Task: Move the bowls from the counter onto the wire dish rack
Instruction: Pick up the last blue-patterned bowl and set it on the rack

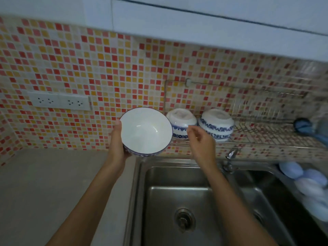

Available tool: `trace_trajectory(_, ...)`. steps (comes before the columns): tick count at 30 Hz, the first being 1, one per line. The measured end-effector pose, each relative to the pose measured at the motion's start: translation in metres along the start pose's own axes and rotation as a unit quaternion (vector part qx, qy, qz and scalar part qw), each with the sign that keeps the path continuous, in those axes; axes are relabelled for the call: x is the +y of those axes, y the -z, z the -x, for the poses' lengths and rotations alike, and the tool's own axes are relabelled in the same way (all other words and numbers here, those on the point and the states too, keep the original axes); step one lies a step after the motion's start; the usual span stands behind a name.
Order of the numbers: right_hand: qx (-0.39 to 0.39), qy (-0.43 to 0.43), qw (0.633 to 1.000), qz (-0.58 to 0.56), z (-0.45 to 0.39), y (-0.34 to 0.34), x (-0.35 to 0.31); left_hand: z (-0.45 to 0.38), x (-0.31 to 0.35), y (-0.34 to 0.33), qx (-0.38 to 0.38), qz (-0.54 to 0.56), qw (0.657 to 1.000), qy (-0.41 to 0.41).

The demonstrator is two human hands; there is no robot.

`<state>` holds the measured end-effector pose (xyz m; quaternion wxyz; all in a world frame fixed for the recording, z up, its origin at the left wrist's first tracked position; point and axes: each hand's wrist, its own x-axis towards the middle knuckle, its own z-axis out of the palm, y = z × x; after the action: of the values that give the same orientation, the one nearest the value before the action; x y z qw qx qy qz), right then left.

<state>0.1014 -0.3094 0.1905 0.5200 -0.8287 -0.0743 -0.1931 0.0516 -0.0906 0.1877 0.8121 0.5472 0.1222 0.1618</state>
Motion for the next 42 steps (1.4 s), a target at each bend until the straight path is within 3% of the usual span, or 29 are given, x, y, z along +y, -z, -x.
trace_trajectory(4, 0.002, 0.050, 0.993, 0.108, -0.033, 0.017, 0.049, -0.003, 0.005, -0.042, 0.012, -0.023, 1.000, -0.009)
trace_trajectory(9, -0.017, 0.121, 0.954, 0.273, -0.042, 0.022, 0.096, -0.014, 0.011, -0.085, -0.012, -0.102, 0.993, -0.054)
trace_trajectory(15, 0.008, 0.153, 0.929, 0.338, -0.036, 0.014, 0.102, -0.029, 0.018, -0.130, -0.046, -0.208, 0.963, -0.163)
trace_trajectory(19, 0.011, 0.167, 0.925, 0.341, -0.037, 0.015, 0.108, -0.034, 0.014, -0.158, -0.041, -0.298, 0.910, -0.286)
trace_trajectory(23, 0.006, 0.174, 0.924, 0.341, -0.024, 0.010, 0.107, -0.044, 0.002, -0.165, -0.104, -0.358, 0.855, -0.360)
trace_trajectory(29, 0.000, 0.186, 0.922, 0.339, -0.041, 0.021, 0.121, -0.070, -0.026, -0.187, -0.108, -0.574, 0.678, -0.446)
trace_trajectory(33, 0.000, 0.195, 0.922, 0.336, -0.037, 0.017, 0.116, -0.077, -0.036, -0.173, -0.113, -0.637, 0.613, -0.453)
trace_trajectory(35, 0.006, 0.196, 0.923, 0.332, -0.039, 0.017, 0.114, -0.078, -0.041, -0.168, -0.118, -0.652, 0.595, -0.455)
trace_trajectory(42, 0.009, 0.198, 0.920, 0.337, -0.037, 0.017, 0.114, -0.080, -0.057, -0.158, -0.136, -0.673, 0.580, -0.438)
